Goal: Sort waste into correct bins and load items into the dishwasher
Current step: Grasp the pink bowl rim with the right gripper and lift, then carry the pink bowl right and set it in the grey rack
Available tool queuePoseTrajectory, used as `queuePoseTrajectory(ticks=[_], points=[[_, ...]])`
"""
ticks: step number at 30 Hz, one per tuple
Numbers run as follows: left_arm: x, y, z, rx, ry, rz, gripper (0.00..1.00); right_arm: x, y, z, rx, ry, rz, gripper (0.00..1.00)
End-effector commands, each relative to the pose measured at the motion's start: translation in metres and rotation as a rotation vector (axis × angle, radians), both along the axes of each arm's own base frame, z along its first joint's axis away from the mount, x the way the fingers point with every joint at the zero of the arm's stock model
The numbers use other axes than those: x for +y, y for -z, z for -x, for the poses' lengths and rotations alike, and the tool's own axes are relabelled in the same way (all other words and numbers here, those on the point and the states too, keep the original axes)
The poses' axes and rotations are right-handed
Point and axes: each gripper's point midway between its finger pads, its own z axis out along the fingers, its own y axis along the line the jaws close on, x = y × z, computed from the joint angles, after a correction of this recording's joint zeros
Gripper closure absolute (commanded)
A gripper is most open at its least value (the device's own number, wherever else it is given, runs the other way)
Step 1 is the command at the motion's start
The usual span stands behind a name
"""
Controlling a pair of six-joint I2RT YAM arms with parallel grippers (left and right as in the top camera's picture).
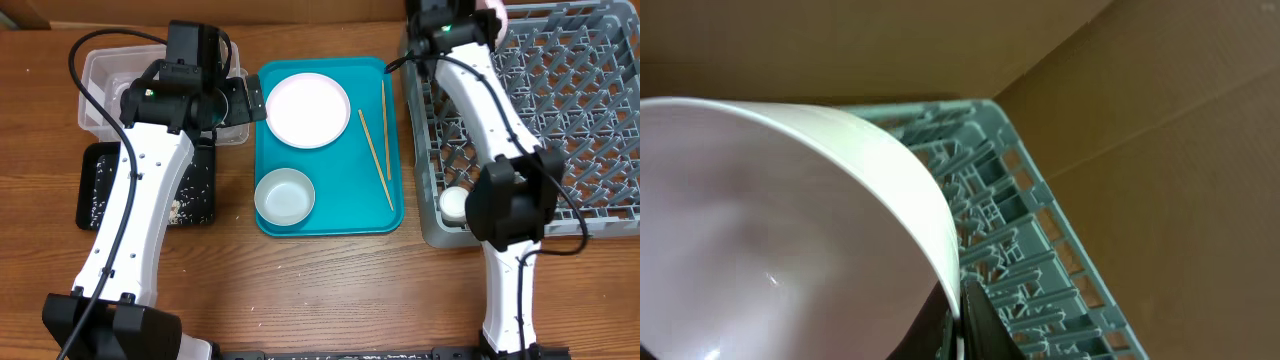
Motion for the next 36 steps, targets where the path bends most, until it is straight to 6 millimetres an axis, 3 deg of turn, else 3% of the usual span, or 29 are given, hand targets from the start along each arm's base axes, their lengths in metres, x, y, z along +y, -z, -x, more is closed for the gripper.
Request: queuePoseTrajectory(ticks=[1,9,21,23,31,34,36], points=[[0.003,0.001,-0.002,0.001,-0.011,-0.01,0.0,-0.001,0.013,-0.001,0.041,0.013,0.051,0.96],[0.003,0.001,-0.002,0.001,-0.011,-0.01,0.0,0.017,0.045,-0.007,0.101,-0.04,0.023,0.96],[0.003,0.001,-0.002,0.001,-0.011,-0.01,0.0,0.037,0.052,-0.002,0.152,-0.088,0.015,0.96],[0.003,0.001,-0.002,0.001,-0.011,-0.01,0.0,0.04,0.056,-0.003,0.161,-0.102,-0.004,0.89],[0.003,0.001,-0.002,0.001,-0.011,-0.01,0.0,0.071,0.078,0.004,0.251,-0.199,-0.106,0.8],[0.003,0.001,-0.002,0.001,-0.011,-0.01,0.0,0.081,0.079,0.011,0.246,-0.194,-0.123,0.76],[0.003,0.001,-0.002,0.001,-0.011,-0.01,0.0,0.094,0.074,0.019,0.239,-0.198,-0.148,0.67]])
